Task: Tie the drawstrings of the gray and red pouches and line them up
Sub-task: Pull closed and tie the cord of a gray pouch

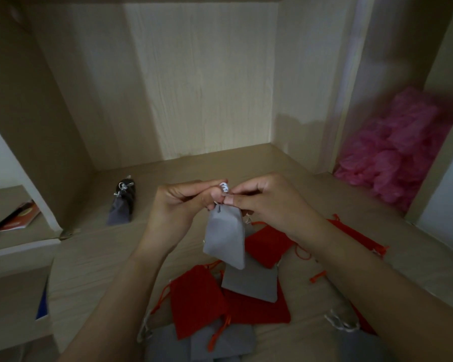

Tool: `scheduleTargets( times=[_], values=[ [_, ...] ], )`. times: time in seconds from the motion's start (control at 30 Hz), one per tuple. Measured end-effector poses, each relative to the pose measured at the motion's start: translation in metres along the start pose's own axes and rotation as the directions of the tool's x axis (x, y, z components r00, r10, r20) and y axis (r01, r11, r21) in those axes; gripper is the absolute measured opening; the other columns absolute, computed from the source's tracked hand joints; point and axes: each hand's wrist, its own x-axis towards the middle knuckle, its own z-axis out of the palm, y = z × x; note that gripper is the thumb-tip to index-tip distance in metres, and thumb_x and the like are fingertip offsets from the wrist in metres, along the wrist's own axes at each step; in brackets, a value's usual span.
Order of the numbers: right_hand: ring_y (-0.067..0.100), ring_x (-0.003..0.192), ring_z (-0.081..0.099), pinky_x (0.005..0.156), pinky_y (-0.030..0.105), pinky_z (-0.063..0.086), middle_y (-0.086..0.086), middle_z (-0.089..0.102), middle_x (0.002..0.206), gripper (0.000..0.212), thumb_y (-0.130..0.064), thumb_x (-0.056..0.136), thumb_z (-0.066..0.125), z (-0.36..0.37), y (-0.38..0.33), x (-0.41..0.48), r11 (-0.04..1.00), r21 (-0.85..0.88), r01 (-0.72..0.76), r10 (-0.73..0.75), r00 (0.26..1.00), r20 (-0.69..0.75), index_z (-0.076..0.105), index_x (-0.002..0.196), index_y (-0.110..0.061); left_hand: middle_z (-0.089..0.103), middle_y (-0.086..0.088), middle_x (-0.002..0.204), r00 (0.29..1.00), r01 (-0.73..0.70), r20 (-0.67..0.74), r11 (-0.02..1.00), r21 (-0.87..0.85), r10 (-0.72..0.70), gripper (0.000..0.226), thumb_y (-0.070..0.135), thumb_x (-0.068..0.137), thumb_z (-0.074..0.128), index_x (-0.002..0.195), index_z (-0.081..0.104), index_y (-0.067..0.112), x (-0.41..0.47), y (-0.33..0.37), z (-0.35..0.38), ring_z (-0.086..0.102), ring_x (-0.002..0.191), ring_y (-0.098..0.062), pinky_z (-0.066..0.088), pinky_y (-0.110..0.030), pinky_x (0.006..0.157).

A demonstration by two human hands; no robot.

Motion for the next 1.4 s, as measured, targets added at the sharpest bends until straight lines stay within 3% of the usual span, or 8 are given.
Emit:
scheduleTargets(
  times=[0.17, 0.33, 0.47, 0.7, 0.83, 1.03, 1.23, 1.4],
  values=[
    [0.020, 0.085, 0.069, 0.072, 0.023, 0.050, 0.002, 0.074, 0.083, 0.014, -0.023, 0.082, 0.071, -0.002, -0.003, -0.002, 0.998, 0.058, 0.010, -0.011, 1.000, 0.004, 0.077, 0.091, -0.013, 0.073, 0.006, 0.072, 0.998, 0.038, -0.058, 0.999, -0.032, -0.040, 0.021, 0.018, 0.071, 0.065, 0.080, 0.076, 0.033, 0.001, 0.002, 0.006, 0.062, 0.069, -0.009, 0.051, -0.014, 0.068],
    [0.011, 0.077, 0.067, 0.065, 0.015, 0.047, 0.001, 0.074, 0.081, 0.013, -0.022, 0.081, 0.072, -0.002, -0.007, -0.004, 0.997, 0.083, 0.008, -0.010, 1.000, 0.024, 0.077, 0.090, -0.014, 0.068, 0.005, 0.062, 0.999, 0.032, -0.011, 0.998, -0.052, -0.033, 0.004, 0.030, 0.073, 0.075, 0.073, 0.076, 0.026, 0.002, -0.002, 0.000, 0.059, 0.061, -0.006, 0.050, -0.018, 0.066],
    [0.011, 0.078, 0.067, 0.067, 0.018, 0.047, 0.001, 0.074, 0.081, 0.013, -0.023, 0.080, 0.074, -0.001, -0.006, -0.002, 0.998, 0.063, -0.007, 0.006, 1.000, 0.030, 0.077, 0.089, -0.014, 0.067, 0.004, 0.069, 0.991, 0.043, 0.127, 0.998, -0.037, -0.038, 0.028, 0.053, 0.068, 0.074, 0.071, 0.075, 0.025, 0.002, -0.004, -0.008, 0.058, 0.068, -0.012, 0.047, -0.020, 0.069],
    [0.009, 0.077, 0.068, 0.069, 0.016, 0.052, 0.000, 0.074, 0.081, 0.010, -0.015, 0.082, 0.071, -0.002, -0.005, -0.002, 0.995, -0.095, 0.015, -0.015, 1.000, -0.008, 0.076, 0.090, -0.012, 0.073, -0.001, 0.075, 0.979, 0.030, 0.198, 0.995, 0.092, -0.048, 0.011, 0.011, 0.070, 0.068, 0.076, 0.077, 0.014, 0.002, 0.004, -0.014, 0.068, 0.074, -0.010, 0.051, -0.017, 0.071],
    [-0.001, 0.069, 0.061, 0.060, 0.010, 0.044, -0.009, 0.071, 0.075, 0.010, -0.017, 0.085, 0.067, 0.000, -0.006, -0.005, 0.942, -0.327, 0.078, -0.091, 0.996, -0.023, 0.077, 0.087, -0.018, 0.074, -0.005, 0.080, 0.975, -0.056, 0.222, 0.975, 0.216, 0.006, 0.012, 0.008, 0.070, 0.071, 0.082, 0.074, 0.006, 0.000, 0.006, -0.012, 0.070, 0.078, -0.018, 0.055, -0.025, 0.074],
    [0.013, 0.062, 0.059, 0.057, 0.021, 0.041, 0.000, 0.069, 0.068, 0.014, -0.017, 0.085, 0.064, 0.004, -0.008, -0.007, 0.851, -0.502, 0.155, -0.201, 0.979, -0.038, 0.077, 0.080, -0.014, 0.072, 0.007, 0.076, 0.980, -0.179, 0.164, 0.871, 0.458, 0.115, 0.008, 0.012, 0.074, 0.075, 0.079, 0.074, 0.018, -0.002, 0.005, -0.007, 0.066, 0.070, -0.008, 0.052, -0.020, 0.067],
    [0.023, 0.069, 0.061, 0.067, 0.032, 0.039, 0.010, 0.068, 0.071, 0.019, -0.020, 0.085, 0.062, 0.010, -0.007, -0.006, 0.781, -0.604, 0.157, -0.259, 0.962, -0.084, 0.075, 0.078, -0.008, 0.066, 0.009, 0.071, 0.930, -0.346, 0.155, 0.650, 0.676, 0.333, 0.003, 0.014, 0.077, 0.072, 0.075, 0.071, 0.012, -0.003, 0.002, -0.001, 0.060, 0.070, -0.005, 0.047, -0.013, 0.065],
    [0.024, 0.055, 0.055, 0.061, 0.035, 0.036, 0.010, 0.061, 0.055, 0.021, -0.019, 0.075, 0.059, 0.017, -0.003, -0.006, 0.746, -0.649, 0.150, -0.320, 0.935, -0.151, 0.069, 0.061, -0.007, 0.056, 0.001, 0.065, 0.873, -0.424, 0.199, 0.492, 0.760, 0.445, 0.008, 0.013, 0.075, 0.066, 0.070, 0.063, 0.008, -0.007, -0.003, 0.007, 0.050, 0.059, -0.009, 0.041, -0.027, 0.052]
  ],
)
